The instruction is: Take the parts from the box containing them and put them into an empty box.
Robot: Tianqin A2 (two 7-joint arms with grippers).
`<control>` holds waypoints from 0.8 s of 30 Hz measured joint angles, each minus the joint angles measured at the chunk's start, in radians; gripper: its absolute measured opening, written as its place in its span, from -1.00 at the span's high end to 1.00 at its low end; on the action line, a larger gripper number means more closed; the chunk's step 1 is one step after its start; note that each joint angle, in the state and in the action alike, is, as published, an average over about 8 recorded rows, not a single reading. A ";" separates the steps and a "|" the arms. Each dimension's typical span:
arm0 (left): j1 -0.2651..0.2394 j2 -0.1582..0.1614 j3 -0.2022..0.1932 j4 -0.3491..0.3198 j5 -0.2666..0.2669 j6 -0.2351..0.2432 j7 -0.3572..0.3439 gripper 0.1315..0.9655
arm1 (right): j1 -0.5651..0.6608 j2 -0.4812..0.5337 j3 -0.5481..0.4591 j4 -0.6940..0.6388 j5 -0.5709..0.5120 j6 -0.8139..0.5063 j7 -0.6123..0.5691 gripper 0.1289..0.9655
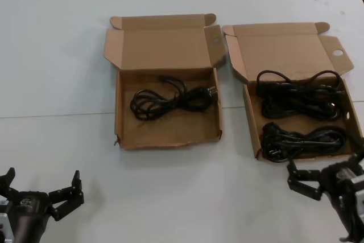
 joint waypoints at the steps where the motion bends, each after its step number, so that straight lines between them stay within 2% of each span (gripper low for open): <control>1: 0.000 0.000 0.000 0.000 0.000 0.000 0.000 -1.00 | -0.006 0.000 0.002 0.002 0.003 0.005 0.000 -1.00; 24: 0.000 0.000 0.000 0.000 0.000 0.000 0.000 -1.00 | -0.021 0.001 0.008 0.008 0.009 0.018 0.000 -1.00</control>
